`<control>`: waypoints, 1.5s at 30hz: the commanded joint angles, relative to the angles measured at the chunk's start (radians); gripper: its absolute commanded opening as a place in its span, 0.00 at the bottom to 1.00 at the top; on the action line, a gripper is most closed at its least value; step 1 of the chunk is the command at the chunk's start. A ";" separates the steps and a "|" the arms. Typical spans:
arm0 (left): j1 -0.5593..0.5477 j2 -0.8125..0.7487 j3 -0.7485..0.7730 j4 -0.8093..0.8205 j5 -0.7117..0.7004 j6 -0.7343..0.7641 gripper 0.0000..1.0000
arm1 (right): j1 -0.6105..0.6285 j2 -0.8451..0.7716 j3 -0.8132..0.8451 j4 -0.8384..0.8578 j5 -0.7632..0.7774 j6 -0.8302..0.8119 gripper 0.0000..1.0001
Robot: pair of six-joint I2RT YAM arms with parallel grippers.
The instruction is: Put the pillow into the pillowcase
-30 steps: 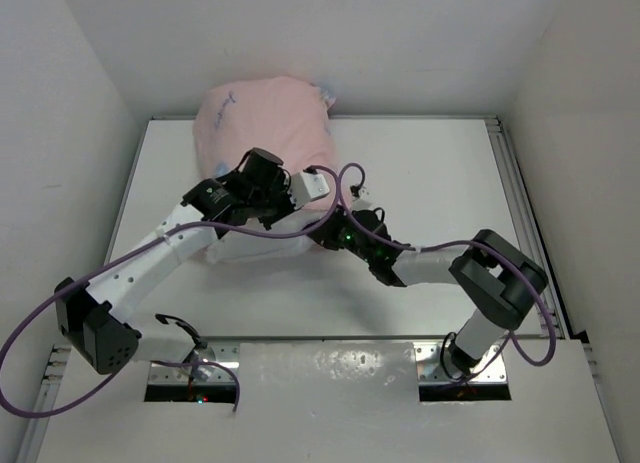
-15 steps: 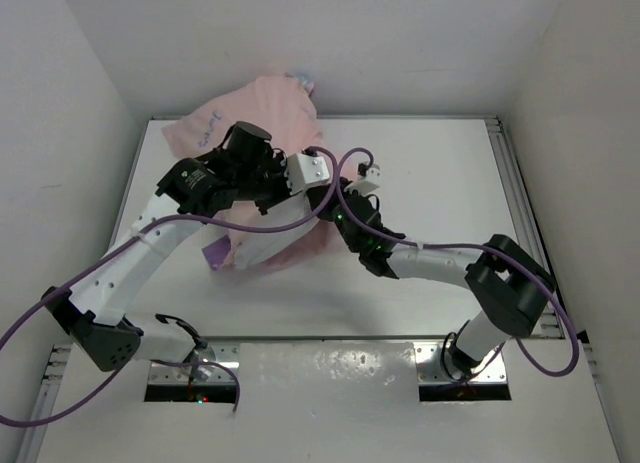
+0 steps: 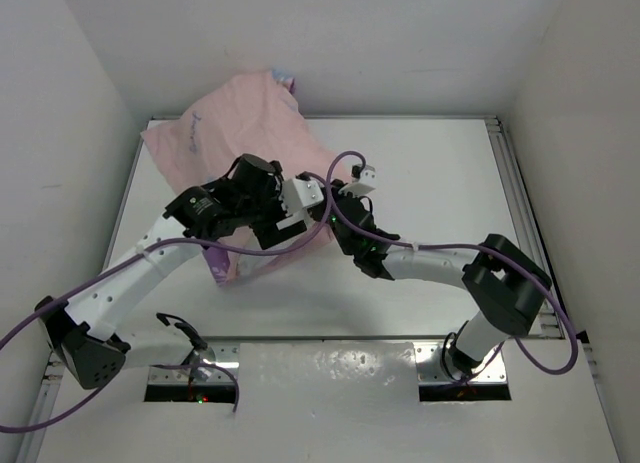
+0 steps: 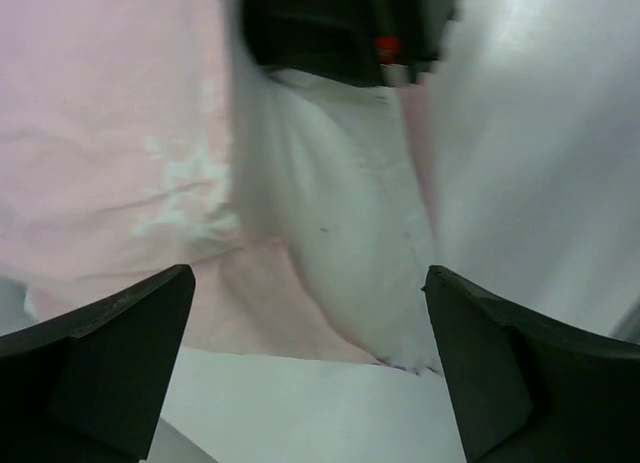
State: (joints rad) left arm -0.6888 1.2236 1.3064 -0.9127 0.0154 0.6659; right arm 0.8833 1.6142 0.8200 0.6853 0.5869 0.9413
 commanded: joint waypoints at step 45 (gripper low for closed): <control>0.178 0.134 0.146 0.325 -0.146 -0.224 0.00 | -0.156 -0.196 -0.165 -0.195 -0.147 0.025 0.79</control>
State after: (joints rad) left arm -0.5274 1.3643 1.3876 -0.6720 -0.1143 0.4603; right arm 0.7082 1.3556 0.5591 0.4290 0.4568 0.9989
